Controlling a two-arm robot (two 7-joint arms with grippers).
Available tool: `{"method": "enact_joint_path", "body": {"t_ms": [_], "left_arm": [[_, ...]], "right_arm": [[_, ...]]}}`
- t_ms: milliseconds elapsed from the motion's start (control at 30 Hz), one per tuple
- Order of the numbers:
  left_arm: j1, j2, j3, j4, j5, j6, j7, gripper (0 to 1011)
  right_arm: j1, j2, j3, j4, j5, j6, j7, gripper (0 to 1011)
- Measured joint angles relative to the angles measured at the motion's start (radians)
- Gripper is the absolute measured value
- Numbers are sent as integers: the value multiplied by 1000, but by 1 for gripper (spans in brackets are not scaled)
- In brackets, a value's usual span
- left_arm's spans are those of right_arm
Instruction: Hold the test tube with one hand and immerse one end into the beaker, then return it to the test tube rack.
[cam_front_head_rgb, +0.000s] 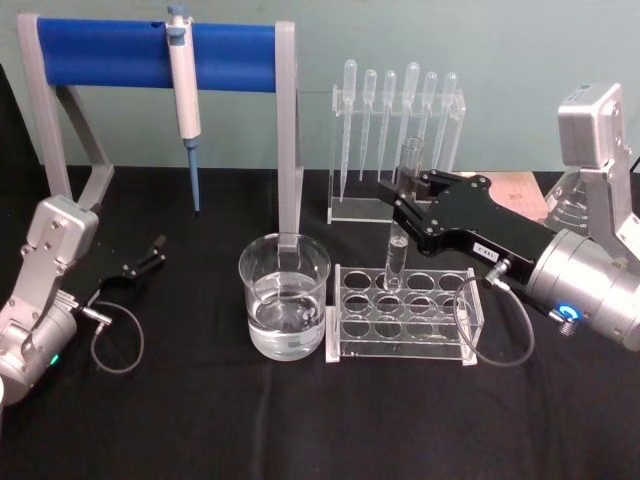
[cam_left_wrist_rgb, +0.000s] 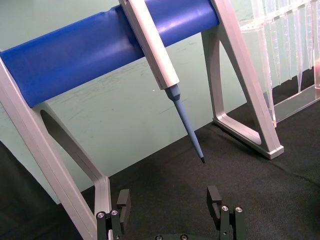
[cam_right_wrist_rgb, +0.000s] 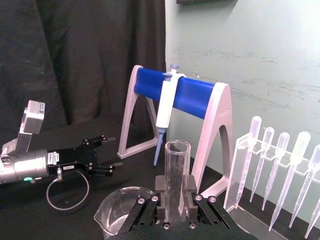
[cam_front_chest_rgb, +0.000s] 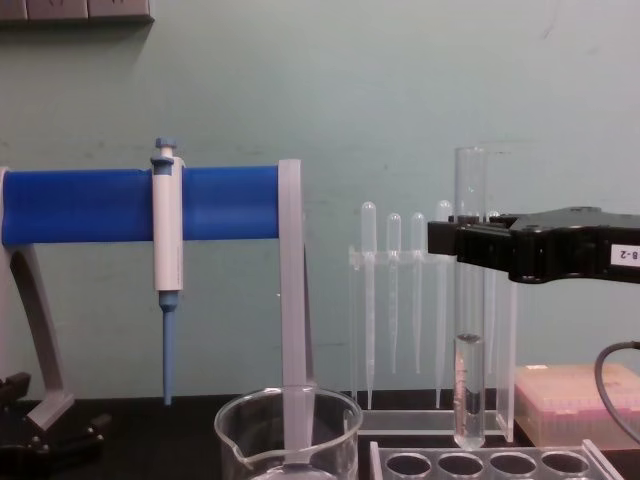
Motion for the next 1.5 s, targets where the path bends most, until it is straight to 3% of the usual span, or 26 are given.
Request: {"method": "enact_joint_path", "body": {"t_ms": [1500], "left_arm": [[0,0,0,0,0,0,0,1000]], "right_arm": [[2,-1,-1,2,-1,2,2,225]]}}
